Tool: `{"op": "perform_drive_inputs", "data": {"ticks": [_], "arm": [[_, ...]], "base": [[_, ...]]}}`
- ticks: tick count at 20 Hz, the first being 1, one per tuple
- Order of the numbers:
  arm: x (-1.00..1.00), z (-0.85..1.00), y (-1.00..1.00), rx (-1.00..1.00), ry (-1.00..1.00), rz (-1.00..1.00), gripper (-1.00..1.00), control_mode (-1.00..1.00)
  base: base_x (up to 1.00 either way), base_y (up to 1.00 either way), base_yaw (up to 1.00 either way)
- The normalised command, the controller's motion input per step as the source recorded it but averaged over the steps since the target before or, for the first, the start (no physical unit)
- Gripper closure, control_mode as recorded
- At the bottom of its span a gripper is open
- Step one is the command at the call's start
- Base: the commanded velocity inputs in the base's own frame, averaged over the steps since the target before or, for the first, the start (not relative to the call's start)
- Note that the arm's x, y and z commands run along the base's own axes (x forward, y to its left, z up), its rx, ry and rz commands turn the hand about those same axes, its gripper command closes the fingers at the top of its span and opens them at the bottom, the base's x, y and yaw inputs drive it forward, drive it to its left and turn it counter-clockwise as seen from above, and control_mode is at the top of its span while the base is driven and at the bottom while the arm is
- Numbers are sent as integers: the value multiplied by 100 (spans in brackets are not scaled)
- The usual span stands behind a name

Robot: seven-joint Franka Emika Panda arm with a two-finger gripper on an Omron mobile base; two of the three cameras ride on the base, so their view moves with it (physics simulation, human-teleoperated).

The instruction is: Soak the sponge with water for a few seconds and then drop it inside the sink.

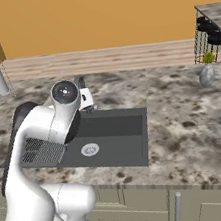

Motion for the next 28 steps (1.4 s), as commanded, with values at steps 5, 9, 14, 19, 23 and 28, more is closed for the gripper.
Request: {"op": "perform_drive_inputs", "data": {"ticks": [5, 9, 14, 19, 23, 28], "arm": [[7, -7, 0, 1, -17, 2, -100, -100], [11, -16, -8, 0, -3, 0, -100, -100], [0, -3, -20, 0, 0, 0, -100, -100], [7, 0, -20, 0, 0, 2, -100, -100], [19, -2, -3, 0, -4, 6, -100, -100], [19, -24, 0, 3, -22, 0, -100, -100]], "base": [[0, 0, 0], [0, 0, 0], [0, 0, 0], [0, 0, 0], [0, 0, 0], [0, 0, 0]]}}
